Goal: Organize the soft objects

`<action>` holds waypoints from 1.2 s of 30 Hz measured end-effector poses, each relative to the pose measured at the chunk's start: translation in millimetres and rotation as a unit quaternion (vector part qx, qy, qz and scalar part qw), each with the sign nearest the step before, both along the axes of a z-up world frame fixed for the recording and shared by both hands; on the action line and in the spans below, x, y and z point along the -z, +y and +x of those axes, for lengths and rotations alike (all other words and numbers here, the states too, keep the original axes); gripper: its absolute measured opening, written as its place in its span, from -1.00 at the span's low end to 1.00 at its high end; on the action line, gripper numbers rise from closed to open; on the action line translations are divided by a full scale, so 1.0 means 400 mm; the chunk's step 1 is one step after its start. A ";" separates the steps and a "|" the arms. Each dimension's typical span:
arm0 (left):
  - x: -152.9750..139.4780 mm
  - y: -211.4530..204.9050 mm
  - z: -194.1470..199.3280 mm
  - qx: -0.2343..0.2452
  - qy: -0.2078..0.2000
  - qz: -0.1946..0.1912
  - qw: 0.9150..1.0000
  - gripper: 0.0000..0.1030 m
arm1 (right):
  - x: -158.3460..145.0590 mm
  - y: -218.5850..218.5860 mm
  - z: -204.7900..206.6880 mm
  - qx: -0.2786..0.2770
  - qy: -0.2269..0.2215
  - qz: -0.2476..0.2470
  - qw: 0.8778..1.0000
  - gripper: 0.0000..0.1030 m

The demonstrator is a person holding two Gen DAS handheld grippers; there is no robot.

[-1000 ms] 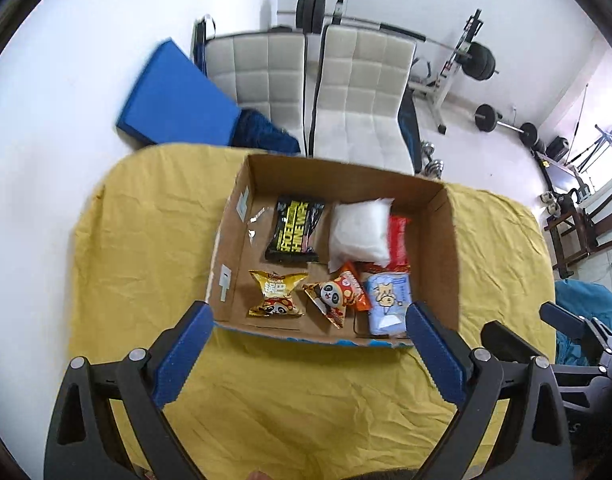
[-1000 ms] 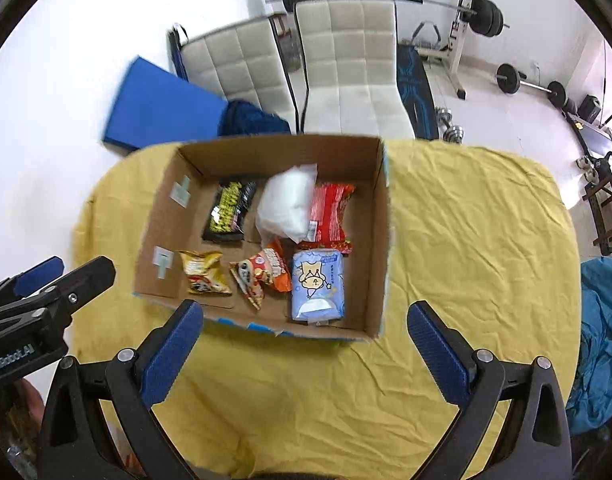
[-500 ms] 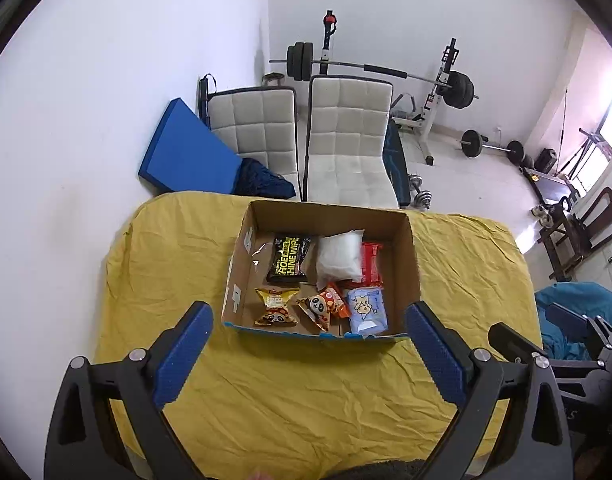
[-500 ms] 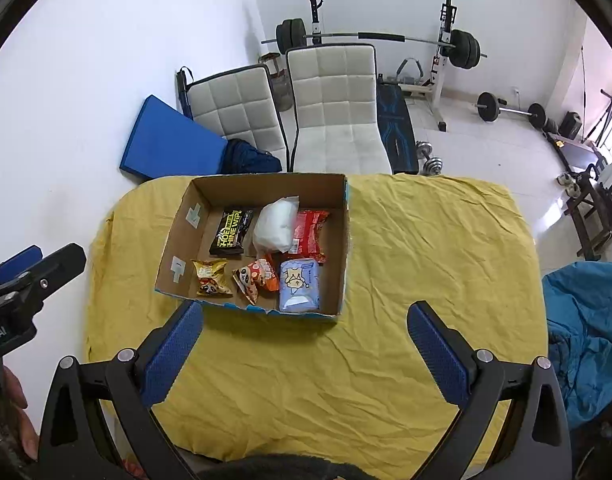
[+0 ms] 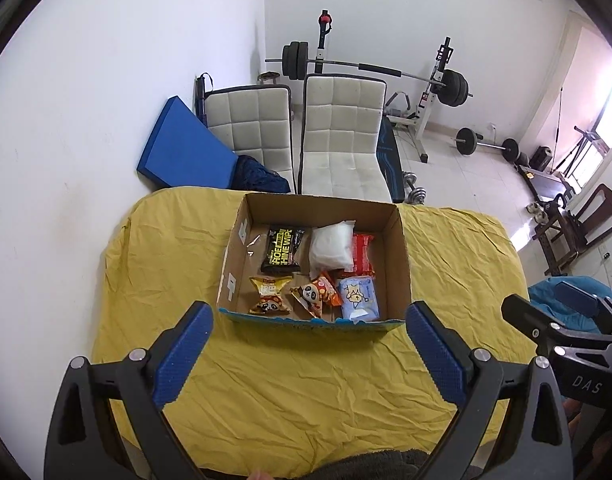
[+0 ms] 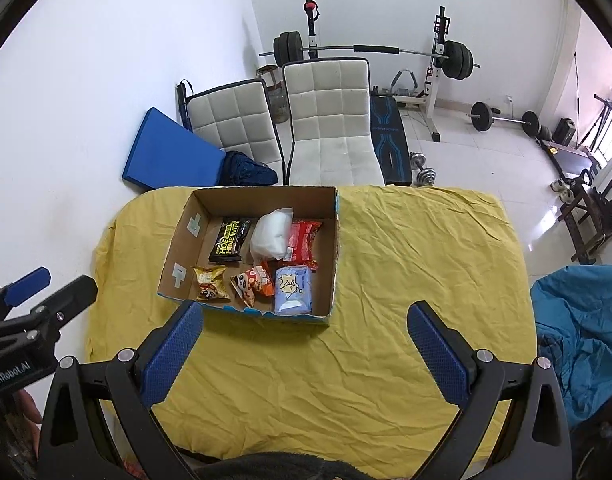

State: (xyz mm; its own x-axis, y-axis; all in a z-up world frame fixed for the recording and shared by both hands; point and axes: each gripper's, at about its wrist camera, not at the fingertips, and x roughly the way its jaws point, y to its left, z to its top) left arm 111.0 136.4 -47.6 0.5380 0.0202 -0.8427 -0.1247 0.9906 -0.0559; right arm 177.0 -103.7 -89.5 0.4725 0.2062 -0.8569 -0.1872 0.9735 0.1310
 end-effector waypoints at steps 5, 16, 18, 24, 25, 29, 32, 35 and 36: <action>0.001 -0.002 -0.002 0.000 0.000 0.000 1.000 0.92 | -0.009 0.000 -0.005 0.000 -0.004 -0.003 1.000 1.00; -0.006 -0.001 -0.018 -0.006 -0.001 -0.011 1.000 0.92 | -0.032 -0.002 -0.016 0.000 -0.010 -0.006 1.000 1.00; -0.009 0.000 -0.019 -0.008 -0.002 -0.012 1.000 0.92 | -0.032 -0.003 -0.016 0.000 -0.010 -0.006 1.000 1.00; -0.016 0.008 -0.026 -0.014 -0.010 -0.023 1.000 0.92 | -0.037 -0.001 -0.017 0.002 -0.012 -0.006 1.000 1.00; -0.017 0.009 -0.027 -0.016 -0.010 -0.022 1.000 0.92 | -0.038 -0.002 -0.021 0.002 -0.012 -0.006 1.000 1.00; -0.016 0.010 -0.028 -0.018 -0.007 -0.017 1.000 0.92 | -0.041 -0.002 -0.025 0.002 -0.013 -0.007 1.000 1.00; -0.016 0.009 -0.029 -0.020 -0.007 -0.015 1.000 0.92 | -0.041 -0.002 -0.026 0.002 -0.014 -0.008 1.000 1.00; -0.013 0.009 -0.028 -0.020 -0.006 -0.014 1.000 0.92 | -0.041 -0.002 -0.027 0.003 -0.014 -0.008 1.000 1.00; -0.012 0.007 -0.030 -0.019 -0.005 -0.014 1.000 0.92 | -0.043 -0.003 -0.030 0.003 -0.015 -0.008 1.000 1.00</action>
State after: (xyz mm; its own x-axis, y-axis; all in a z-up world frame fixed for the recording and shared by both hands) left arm 99.0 139.3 -42.9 0.5455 0.0175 -0.8379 -0.1620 0.9831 -0.0850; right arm 164.9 -105.1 -72.3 0.4988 0.1889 -0.8458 -0.1846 0.9767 0.1093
